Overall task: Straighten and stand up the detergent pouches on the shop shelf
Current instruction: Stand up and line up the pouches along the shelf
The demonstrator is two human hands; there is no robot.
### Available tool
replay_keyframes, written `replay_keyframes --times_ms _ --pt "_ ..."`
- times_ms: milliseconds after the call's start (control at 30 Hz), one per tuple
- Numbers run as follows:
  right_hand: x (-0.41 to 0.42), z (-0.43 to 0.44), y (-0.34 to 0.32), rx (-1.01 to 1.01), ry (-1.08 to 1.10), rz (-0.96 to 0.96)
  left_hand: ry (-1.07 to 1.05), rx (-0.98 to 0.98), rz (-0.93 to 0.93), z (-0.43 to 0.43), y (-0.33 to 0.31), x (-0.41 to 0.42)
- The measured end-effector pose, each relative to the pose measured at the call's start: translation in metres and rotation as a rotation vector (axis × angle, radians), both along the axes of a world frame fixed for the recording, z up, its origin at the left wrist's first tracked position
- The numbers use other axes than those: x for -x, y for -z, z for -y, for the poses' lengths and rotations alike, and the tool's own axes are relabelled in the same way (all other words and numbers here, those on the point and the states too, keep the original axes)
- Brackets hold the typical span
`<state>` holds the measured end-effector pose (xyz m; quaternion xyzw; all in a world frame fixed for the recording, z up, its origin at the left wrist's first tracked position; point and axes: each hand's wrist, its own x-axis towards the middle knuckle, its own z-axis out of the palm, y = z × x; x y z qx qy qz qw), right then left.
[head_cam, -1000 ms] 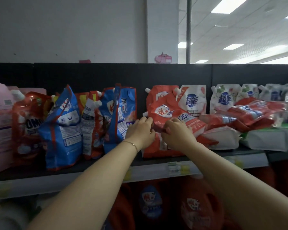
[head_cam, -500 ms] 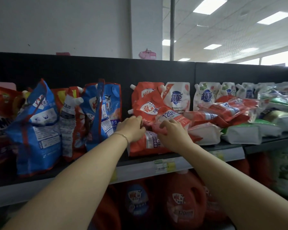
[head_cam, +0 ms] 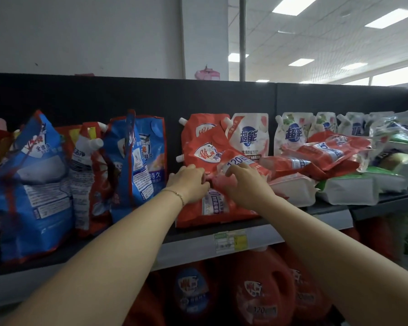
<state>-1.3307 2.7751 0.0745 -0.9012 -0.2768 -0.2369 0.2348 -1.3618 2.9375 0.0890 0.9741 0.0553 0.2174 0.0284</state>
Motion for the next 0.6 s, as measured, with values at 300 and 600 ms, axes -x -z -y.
replay_keyframes --times_ms 300,600 --pt "-0.034 -0.001 -0.008 0.068 -0.038 0.024 -0.167 0.13 -0.135 0.003 -0.002 -0.041" --pt "-0.068 -0.007 -0.016 0.154 -0.092 0.022 -0.13 0.628 -0.162 -0.015 -0.001 -0.073"
